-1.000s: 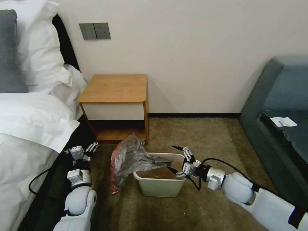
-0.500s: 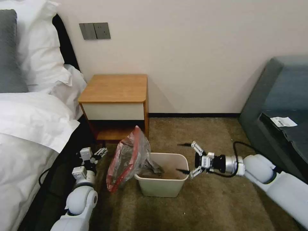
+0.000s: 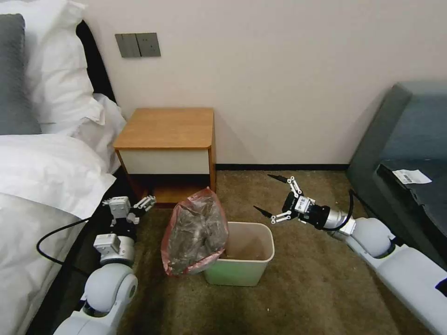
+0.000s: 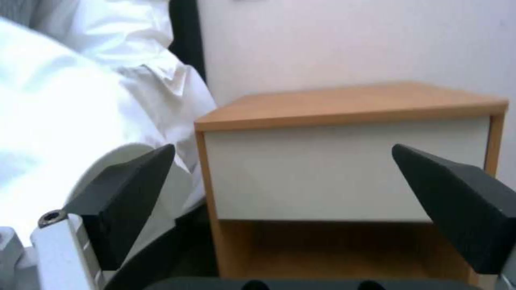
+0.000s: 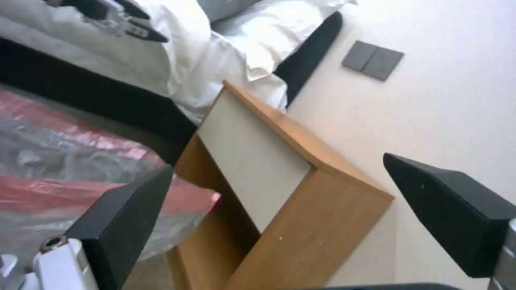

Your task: Pick up the garbage bag from the table and place it over the trash can.

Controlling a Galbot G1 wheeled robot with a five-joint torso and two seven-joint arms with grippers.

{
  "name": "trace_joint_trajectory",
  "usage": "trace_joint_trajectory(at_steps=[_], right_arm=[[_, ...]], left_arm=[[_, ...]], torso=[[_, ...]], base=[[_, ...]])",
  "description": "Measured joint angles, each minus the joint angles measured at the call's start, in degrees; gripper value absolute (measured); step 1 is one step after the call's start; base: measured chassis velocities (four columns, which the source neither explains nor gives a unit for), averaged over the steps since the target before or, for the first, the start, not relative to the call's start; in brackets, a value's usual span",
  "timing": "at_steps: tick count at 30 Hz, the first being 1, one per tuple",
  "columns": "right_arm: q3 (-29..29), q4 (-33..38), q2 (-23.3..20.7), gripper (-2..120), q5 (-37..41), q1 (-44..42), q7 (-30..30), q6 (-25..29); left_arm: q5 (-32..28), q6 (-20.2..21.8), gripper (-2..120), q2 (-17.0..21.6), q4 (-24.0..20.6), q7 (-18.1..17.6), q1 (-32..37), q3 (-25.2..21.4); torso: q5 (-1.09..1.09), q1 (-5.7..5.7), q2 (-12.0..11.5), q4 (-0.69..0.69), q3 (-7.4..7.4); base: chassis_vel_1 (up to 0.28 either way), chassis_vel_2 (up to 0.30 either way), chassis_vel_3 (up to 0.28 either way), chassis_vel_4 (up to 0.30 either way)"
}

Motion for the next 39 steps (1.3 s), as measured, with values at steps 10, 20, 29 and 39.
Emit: trace_joint_trajectory(at_steps=[10,20,29,39], right_arm=[[0.2,0.17,1.57,100,-0.46,-0.23,2.33,-0.45],[1.31,0.5,2.17,100,-0.55,-0.99,3.33,-0.17],[1.95,1.33,3.62,100,-1.07,-2.29,3.31,0.06],[2.3,1.89,4.9,100,-2.05,-3.29,3.3,0.15]], left_arm=[[-18.46,19.76,100,1.65,-8.56,14.52,-2.07,-0.72],[-37.39,45.45,99,1.73,-14.55,5.34,-1.1,-0.69],[-39.48,45.7,98,0.17,-10.41,5.4,-2.92,1.57],[-37.82,45.23,96,-0.6,-5.4,10.07,-4.4,4.0]], torso=[[0.02,0.0,0.0,-0.02,0.0],[0.01,0.0,0.0,0.0,0.0],[0.01,0.0,0.0,-0.01,0.0],[0.01,0.0,0.0,-0.01,0.0]], base=[[0.0,0.0,0.0,0.0],[0.0,0.0,0.0,0.0],[0.0,0.0,0.0,0.0],[0.0,0.0,0.0,0.0]])
